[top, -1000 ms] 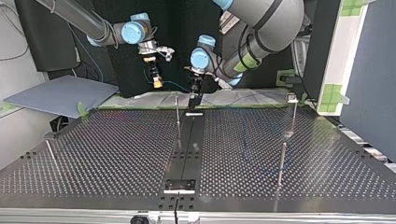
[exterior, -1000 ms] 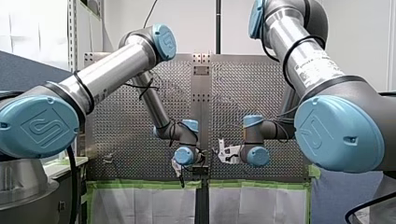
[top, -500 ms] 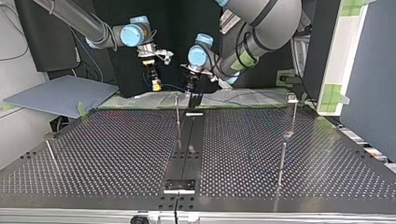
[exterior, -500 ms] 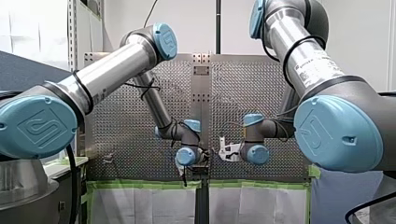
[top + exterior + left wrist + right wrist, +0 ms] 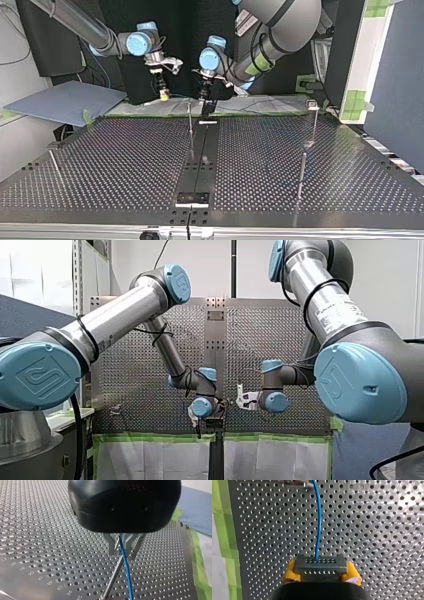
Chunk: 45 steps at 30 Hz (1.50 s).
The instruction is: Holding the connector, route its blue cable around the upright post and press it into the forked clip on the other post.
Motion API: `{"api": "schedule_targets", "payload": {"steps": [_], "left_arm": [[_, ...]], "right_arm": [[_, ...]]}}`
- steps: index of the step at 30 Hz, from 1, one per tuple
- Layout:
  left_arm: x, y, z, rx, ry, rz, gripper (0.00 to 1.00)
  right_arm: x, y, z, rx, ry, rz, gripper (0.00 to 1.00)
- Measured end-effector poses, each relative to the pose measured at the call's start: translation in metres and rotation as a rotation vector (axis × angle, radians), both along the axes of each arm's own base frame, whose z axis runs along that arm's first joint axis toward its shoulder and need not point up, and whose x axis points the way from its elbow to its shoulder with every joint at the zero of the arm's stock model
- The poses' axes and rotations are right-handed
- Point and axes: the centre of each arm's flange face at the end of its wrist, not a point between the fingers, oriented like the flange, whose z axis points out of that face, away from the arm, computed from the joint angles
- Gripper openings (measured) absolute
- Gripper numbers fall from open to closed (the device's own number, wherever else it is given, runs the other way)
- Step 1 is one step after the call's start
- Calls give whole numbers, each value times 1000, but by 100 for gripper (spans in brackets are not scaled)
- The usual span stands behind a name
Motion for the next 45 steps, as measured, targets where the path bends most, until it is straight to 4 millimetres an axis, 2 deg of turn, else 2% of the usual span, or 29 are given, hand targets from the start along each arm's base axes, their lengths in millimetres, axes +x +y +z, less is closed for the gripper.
{"api": "schedule_targets", "payload": {"steps": [22,25,26,27,29,30,32,40,45], "left_arm": [[9,-4,6,-16,18,-10,19],[7,-3,5,-20,44,-17,27],[7,-3,4,-20,51,-18,36],[6,-2,3,-19,61,-17,36],[6,0,2,-16,75,-14,49],[6,2,2,-14,82,-10,49],[7,5,1,-6,93,-1,57],[10,20,-3,28,139,48,57],[13,24,-3,10,155,42,57]], "right_arm": [[-15,-21,2,19,-12,-67,0],[-14,-20,2,22,-8,-62,0],[-13,-19,2,21,-7,-58,0],[-12,-19,2,21,-5,-54,0],[-9,-16,2,23,3,-42,0],[-9,-15,1,25,9,-37,0],[-7,-12,0,32,23,-29,0],[-3,-2,-2,58,61,-10,0],[0,3,-2,65,84,1,0]]}}
